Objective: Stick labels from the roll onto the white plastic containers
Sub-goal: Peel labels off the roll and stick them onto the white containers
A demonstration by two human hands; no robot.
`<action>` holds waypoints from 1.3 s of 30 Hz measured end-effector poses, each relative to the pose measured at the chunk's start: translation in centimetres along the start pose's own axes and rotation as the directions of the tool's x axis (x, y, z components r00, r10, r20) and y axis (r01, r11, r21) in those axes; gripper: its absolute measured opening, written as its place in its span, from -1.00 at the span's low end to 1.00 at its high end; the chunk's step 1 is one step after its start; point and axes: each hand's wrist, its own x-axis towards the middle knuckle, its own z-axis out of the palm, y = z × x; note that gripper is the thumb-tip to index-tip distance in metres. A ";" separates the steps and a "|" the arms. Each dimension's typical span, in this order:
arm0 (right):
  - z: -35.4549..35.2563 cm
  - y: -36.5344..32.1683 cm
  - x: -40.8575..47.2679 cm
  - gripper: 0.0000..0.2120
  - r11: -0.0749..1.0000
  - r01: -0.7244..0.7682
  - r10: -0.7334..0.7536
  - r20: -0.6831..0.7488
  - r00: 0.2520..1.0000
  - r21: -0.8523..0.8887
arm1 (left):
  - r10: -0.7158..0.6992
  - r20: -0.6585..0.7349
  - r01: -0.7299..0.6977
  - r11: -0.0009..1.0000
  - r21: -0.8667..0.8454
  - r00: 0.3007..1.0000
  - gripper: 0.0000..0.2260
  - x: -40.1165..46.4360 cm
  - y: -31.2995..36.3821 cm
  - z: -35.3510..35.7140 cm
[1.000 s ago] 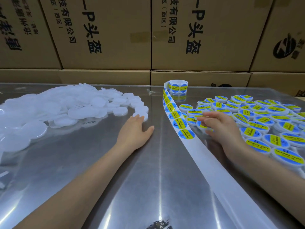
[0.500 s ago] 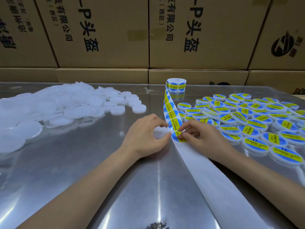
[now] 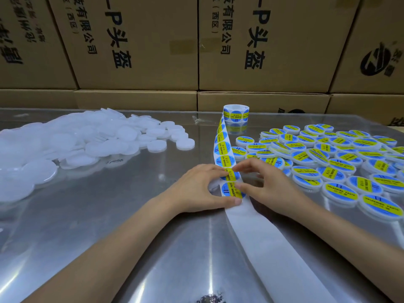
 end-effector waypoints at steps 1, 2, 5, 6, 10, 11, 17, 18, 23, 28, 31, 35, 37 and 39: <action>0.1 0.1 0.0 -0.70 1.000 0.000 0.000 0.018 1.000 -0.025 | 0.012 -0.008 -0.012 1.000 -0.012 1.000 -0.48 0.0 0.1 -0.1; 0.1 0.2 0.0 -0.66 0.999 -0.003 0.005 0.036 0.999 -0.033 | 0.021 -0.006 -0.022 0.999 -0.024 1.000 -0.50 0.1 0.1 -0.1; 0.2 0.3 0.0 -0.63 1.000 -0.013 0.015 0.060 0.998 -0.028 | 0.041 0.012 -0.040 0.996 -0.073 0.999 -0.54 0.2 0.2 -0.3; 0.3 0.3 0.0 -0.63 0.999 -0.010 0.012 0.056 0.998 -0.035 | 0.040 0.013 -0.038 0.995 -0.094 0.999 -0.55 0.1 0.2 -0.3; 0.4 0.3 0.2 -0.63 0.996 -0.007 0.014 0.070 0.997 -0.089 | 0.003 0.046 0.002 0.995 -0.099 0.999 -0.48 0.1 0.4 -0.4; 0.4 0.4 0.2 -0.63 0.995 -0.014 0.021 0.077 0.997 -0.097 | -0.006 0.059 0.011 0.996 -0.087 0.998 -0.46 0.1 0.4 -0.4; 0.5 0.4 0.2 -0.74 0.987 -0.002 0.007 0.026 1.000 -0.163 | -0.074 0.061 0.079 0.993 -0.091 0.995 -0.50 0.2 0.5 -0.3; 0.4 0.4 0.2 -0.77 0.984 0.012 -0.010 0.011 1.000 -0.179 | -0.075 0.047 0.079 0.993 -0.086 0.996 -0.56 0.2 0.5 -0.3; 0.5 0.1 -0.1 -0.85 0.958 0.093 -0.118 -0.075 0.990 -0.271 | -0.074 0.002 0.074 0.995 -0.067 0.997 -0.64 0.2 0.7 -0.1; 0.2 -1.0 -0.2 -0.78 0.991 0.133 -0.131 -0.187 0.974 0.001 | -0.049 0.054 0.053 0.996 -0.069 0.997 -0.47 0.1 0.6 -0.4; -0.2 -1.7 -0.1 -0.60 0.949 0.007 0.067 -0.224 0.972 0.314 | -0.043 0.072 0.048 0.996 -0.069 0.996 -0.55 0.0 0.6 -0.5; -0.7 -2.1 0.0 -0.61 0.869 -0.046 0.203 -0.270 0.941 0.493 | -0.078 0.095 0.088 0.991 -0.105 0.992 -0.43 -0.1 0.4 -0.6; -0.9 -2.3 0.0 -0.68 0.811 -0.073 0.261 -0.247 0.933 0.581 | -0.106 0.084 0.111 0.992 -0.063 0.991 -0.28 -0.1 0.0 -0.7; -0.9 -2.5 0.0 -0.82 0.795 -0.107 0.283 -0.210 0.936 0.596 | -0.128 0.026 0.126 0.991 0.041 0.991 -0.23 -0.1 -0.2 -0.9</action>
